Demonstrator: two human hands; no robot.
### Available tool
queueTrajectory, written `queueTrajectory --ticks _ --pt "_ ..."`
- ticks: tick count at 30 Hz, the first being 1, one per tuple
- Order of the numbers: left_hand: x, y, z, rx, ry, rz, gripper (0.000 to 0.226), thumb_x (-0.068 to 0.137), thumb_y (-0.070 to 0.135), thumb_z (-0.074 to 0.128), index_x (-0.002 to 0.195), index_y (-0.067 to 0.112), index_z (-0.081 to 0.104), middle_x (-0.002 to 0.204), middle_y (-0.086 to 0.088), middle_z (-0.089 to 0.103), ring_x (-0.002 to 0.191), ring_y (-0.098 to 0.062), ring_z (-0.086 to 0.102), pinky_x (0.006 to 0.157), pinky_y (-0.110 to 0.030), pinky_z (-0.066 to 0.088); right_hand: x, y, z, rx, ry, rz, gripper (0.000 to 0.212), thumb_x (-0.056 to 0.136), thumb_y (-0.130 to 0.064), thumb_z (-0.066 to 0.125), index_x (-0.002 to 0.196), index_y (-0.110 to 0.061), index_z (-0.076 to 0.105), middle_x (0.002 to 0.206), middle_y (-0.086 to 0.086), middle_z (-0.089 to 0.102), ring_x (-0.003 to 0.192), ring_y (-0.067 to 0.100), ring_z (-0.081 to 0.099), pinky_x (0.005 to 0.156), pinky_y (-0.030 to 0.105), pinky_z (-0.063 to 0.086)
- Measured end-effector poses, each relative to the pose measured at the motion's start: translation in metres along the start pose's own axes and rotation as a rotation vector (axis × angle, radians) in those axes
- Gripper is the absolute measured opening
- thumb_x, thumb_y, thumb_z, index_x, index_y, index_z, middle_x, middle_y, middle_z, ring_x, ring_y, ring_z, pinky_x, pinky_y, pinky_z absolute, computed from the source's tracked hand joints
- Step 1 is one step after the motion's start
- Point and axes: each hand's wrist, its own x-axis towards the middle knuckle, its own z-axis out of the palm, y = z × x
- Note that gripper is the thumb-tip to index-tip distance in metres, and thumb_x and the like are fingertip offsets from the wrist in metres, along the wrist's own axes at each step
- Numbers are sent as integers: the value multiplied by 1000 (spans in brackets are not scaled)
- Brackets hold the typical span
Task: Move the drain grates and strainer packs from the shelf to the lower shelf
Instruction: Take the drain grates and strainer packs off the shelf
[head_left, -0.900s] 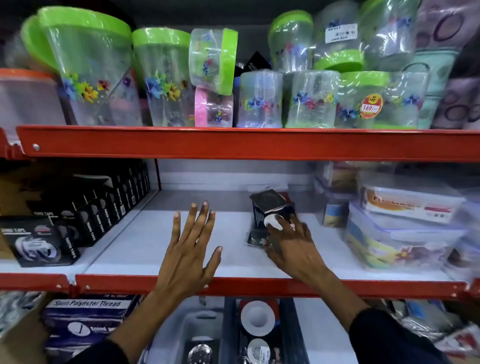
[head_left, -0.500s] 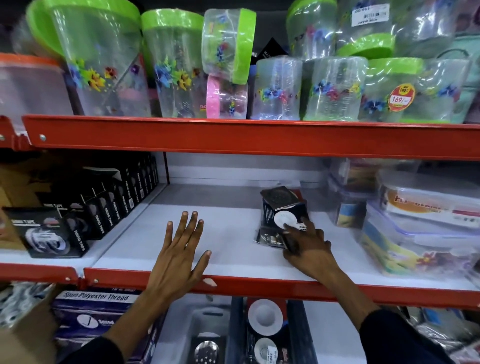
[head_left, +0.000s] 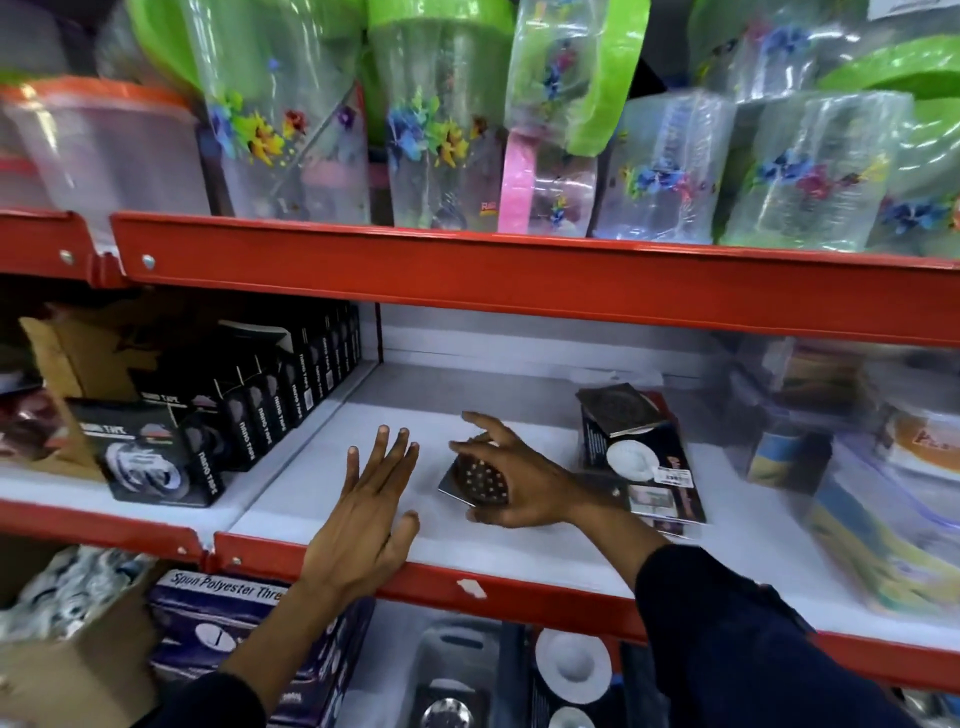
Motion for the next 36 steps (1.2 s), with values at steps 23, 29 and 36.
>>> queueTrajectory --ticks 23,29,36 --pt "0 -4 4 24 22 -15 82 81 33 32 158 13 10 169 -4 1 156 -18 -10 125 -44 -8 -17 91 -49 -501 189 771 63 100 -53 37 156 -28 24 164 15 23 151 42 17 123 58 14" --pt "1 -3 3 24 4 -30 82 82 36 29 158 15 8 169 -3 -2 155 -15 -15 125 -44 -8 -21 113 -60 -477 211 816 65 96 -56 45 148 -17 40 149 11 49 133 40 46 107 49 41" --pt "1 -1 0 18 8 -45 81 80 35 29 157 13 14 168 -2 2 155 -13 -15 126 -43 -9 -14 79 -66 -215 351 605 72 72 -52 75 131 -18 53 117 11 66 115 33 61 96 38 49"
